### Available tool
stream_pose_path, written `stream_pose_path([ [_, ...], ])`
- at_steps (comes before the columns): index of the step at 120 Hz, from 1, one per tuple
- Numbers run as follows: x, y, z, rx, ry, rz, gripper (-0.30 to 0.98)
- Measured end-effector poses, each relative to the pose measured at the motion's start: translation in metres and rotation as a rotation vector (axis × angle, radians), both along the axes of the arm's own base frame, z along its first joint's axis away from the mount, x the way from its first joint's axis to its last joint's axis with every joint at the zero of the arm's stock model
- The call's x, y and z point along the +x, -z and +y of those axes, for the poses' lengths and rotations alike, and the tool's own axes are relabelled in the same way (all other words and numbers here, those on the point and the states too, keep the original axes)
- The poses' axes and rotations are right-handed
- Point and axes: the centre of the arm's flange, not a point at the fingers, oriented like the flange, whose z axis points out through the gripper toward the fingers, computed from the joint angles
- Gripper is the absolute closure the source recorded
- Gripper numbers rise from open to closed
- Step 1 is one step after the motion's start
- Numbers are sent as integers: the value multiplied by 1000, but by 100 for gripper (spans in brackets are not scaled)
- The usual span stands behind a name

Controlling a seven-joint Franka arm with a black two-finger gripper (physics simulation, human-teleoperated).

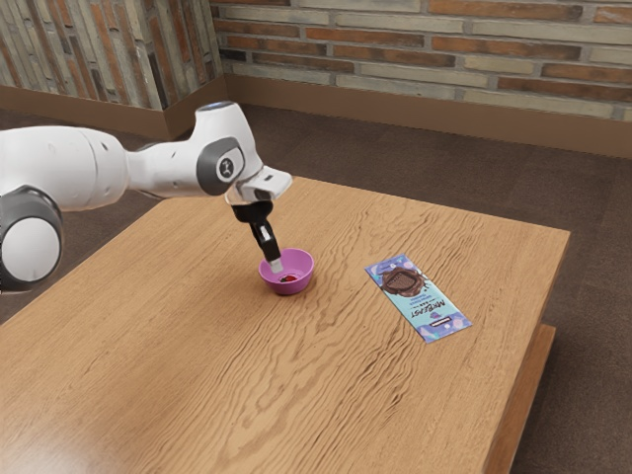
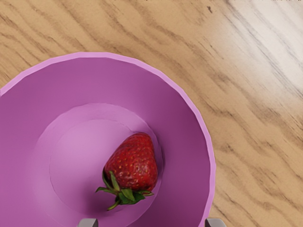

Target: Take strawberry from the bowl

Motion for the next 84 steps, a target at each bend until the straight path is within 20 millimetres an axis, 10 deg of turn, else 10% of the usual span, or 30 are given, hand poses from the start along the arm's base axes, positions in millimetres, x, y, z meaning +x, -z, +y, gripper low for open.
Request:
stream_pose_path([
  [84,16,29,-1,-30,76,-5,45],
])
